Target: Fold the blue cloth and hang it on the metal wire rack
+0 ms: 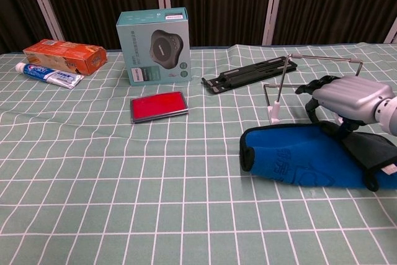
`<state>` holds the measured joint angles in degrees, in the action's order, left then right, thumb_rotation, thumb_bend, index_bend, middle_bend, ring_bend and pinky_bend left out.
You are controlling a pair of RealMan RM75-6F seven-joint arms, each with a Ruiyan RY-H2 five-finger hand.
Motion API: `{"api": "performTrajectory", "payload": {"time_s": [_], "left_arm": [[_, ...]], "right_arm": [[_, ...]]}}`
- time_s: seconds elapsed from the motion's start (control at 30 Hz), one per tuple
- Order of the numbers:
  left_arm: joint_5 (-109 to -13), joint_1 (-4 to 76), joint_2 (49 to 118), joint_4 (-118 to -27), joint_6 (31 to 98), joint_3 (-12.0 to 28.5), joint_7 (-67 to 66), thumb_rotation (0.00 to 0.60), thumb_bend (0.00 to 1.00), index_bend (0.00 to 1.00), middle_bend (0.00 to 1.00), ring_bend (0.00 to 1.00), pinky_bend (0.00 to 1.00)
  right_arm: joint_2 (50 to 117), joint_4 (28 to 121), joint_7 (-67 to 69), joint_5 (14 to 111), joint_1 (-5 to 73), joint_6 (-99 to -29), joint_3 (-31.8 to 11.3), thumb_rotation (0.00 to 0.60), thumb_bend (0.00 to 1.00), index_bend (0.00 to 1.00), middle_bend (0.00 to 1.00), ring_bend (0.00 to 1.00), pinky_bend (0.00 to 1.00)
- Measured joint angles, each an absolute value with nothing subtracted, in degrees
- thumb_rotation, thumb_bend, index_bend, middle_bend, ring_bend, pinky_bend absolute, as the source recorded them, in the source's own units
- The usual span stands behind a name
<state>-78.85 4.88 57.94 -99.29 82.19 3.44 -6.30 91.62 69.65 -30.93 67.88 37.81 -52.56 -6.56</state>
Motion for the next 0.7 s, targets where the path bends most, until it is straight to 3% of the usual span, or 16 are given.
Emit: {"api": "performTrajectory", "payload": {"time_s": [0.07, 0.13, 0.4, 0.7], "left_arm": [[-78.9, 4.9, 57.9, -99.3, 82.2, 3.4, -6.3, 0.6, 0.0, 0.0, 0.0, 0.0, 0.0], [-78.9, 4.9, 57.9, -99.3, 82.2, 3.4, -6.3, 0.6, 0.0, 0.0, 0.0, 0.0, 0.0], [-79.6, 4.7, 57.8, -99.7, 82.6, 3.2, -6.2, 0.6, 0.0, 0.0, 0.0, 0.0, 0.0], [-80.3, 4.6, 57.6, -99.7, 82.9, 3.0, -5.7, 0.6, 0.0, 0.0, 0.0, 0.0, 0.0]], "right_arm": [[91.4, 70.0, -31.0, 67.9, 37.8, -52.4, -6.3, 0.6, 0.13, 0.25, 0.04, 0.0, 0.0], [91.1, 70.5, -30.8, 68.0, 37.8, -52.3, -6.2, 0.6, 0.09, 0.2, 0.03, 0.0, 0.0], [89.2, 74.2, -31.5, 68.0, 37.2, -53.5, -5.7, 0.6, 0.08, 0.19, 0.02, 0.0, 0.0], [82.7, 83.6, -31.5, 71.3, 34.9, -57.1, -3.5, 0.6, 0.08, 0.21, 0.02, 0.0, 0.0]]}}
